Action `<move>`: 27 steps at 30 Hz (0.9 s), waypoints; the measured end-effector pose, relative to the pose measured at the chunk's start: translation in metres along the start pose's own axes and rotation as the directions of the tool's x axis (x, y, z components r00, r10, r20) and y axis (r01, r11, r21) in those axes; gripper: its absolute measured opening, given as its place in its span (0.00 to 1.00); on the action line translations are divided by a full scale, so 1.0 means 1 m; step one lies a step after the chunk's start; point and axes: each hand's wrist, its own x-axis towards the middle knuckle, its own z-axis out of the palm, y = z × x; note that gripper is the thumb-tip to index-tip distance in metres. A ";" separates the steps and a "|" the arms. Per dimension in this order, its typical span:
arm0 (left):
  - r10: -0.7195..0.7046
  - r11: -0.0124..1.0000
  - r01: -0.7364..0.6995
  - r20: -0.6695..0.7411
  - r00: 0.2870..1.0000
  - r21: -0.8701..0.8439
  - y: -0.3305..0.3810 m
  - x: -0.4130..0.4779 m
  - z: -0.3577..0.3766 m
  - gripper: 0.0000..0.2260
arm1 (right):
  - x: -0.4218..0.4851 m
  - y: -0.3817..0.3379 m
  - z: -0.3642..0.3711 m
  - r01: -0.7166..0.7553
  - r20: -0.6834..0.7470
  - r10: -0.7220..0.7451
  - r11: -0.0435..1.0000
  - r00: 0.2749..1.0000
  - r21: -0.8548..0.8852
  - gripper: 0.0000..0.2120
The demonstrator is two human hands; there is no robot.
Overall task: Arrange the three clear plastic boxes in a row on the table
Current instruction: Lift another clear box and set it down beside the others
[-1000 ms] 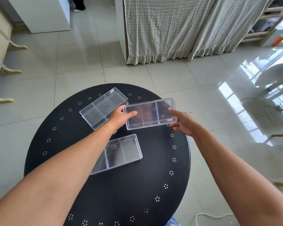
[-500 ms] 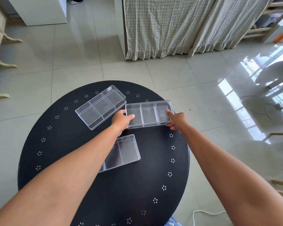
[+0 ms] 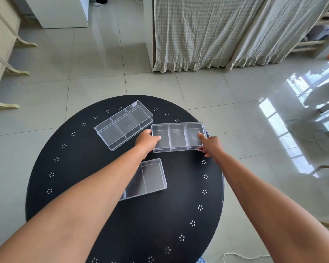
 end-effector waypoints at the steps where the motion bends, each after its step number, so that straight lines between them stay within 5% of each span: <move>1: -0.001 1.000 0.001 -0.003 1.000 0.018 0.000 0.000 -0.002 0.24 | 0.001 0.001 -0.001 0.018 -0.004 -0.018 1.000 1.000 -0.021 0.22; 4: 0.011 0.999 -0.010 -0.022 1.000 0.040 -0.002 0.000 -0.013 0.29 | 0.002 -0.003 -0.004 0.088 -0.081 -0.099 0.986 0.992 -0.139 0.24; 10: 0.184 0.976 -0.160 -0.166 0.969 0.149 -0.004 -0.006 -0.043 0.17 | -0.008 -0.037 -0.004 0.226 -0.242 -0.271 0.954 0.932 -0.198 0.20; 16: 0.377 0.910 -0.277 -0.342 0.860 0.307 -0.022 -0.007 -0.087 0.14 | -0.035 -0.096 0.038 0.497 -0.069 -0.516 0.848 0.854 -0.185 0.12; 20: 0.408 0.848 -0.161 -0.428 0.806 0.504 -0.049 0.001 -0.117 0.38 | -0.041 -0.125 0.077 0.570 0.103 -0.561 0.795 0.821 -0.209 0.18; 23: 0.318 0.828 -0.086 -0.338 0.886 0.554 -0.069 0.007 -0.133 0.57 | -0.030 -0.140 0.103 0.557 0.258 -0.500 0.796 0.826 -0.239 0.29; 27: 0.179 0.827 -0.028 -0.216 0.960 0.562 -0.085 0.017 -0.145 0.63 | -0.019 -0.152 0.125 0.542 0.395 -0.416 0.788 0.819 -0.292 0.36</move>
